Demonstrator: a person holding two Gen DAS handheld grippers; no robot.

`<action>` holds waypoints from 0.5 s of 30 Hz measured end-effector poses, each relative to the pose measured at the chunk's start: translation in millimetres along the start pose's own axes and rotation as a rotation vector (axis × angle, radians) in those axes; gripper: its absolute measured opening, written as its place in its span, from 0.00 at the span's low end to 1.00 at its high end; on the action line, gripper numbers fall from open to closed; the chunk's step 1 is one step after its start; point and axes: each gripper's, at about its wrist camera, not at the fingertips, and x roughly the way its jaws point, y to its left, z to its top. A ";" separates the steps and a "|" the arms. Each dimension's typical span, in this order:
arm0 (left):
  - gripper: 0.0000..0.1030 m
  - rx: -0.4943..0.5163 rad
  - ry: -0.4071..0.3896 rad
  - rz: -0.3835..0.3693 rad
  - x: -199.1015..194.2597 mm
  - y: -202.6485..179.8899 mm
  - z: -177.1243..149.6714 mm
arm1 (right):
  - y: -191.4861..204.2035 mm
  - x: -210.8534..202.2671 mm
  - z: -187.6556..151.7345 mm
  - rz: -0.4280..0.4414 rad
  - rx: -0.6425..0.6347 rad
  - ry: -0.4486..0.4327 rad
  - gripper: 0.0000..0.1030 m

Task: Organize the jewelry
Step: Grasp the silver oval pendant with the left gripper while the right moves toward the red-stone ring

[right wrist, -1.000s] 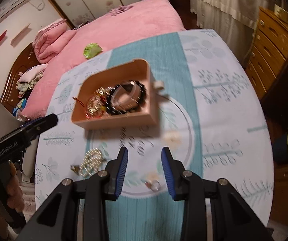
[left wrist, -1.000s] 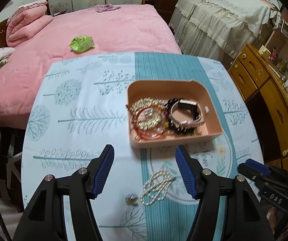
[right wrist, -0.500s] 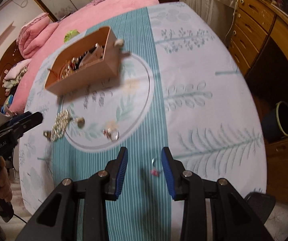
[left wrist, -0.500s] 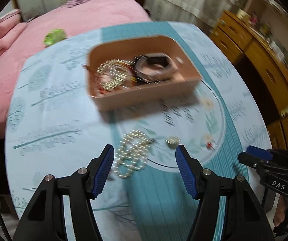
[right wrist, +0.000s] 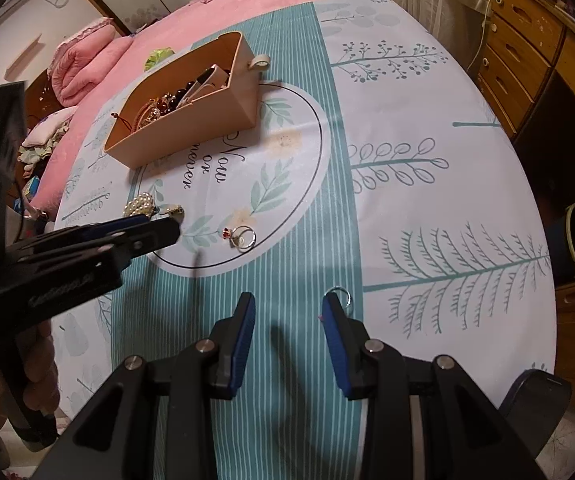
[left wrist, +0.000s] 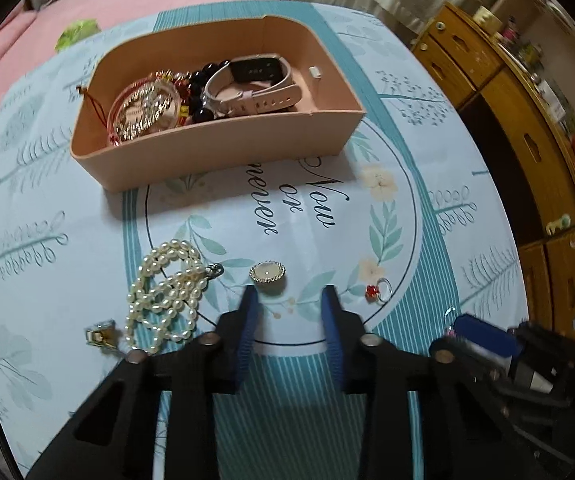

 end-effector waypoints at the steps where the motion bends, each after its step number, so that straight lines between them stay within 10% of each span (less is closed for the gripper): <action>1: 0.19 -0.015 0.001 0.001 2.1 0.6 0.8 | -0.2 0.1 -0.2 0.004 0.001 -0.002 0.34; 15: 0.20 -0.102 -0.003 0.062 18.8 -2.9 17.7 | 3.8 -1.2 5.0 0.036 -0.077 -0.036 0.34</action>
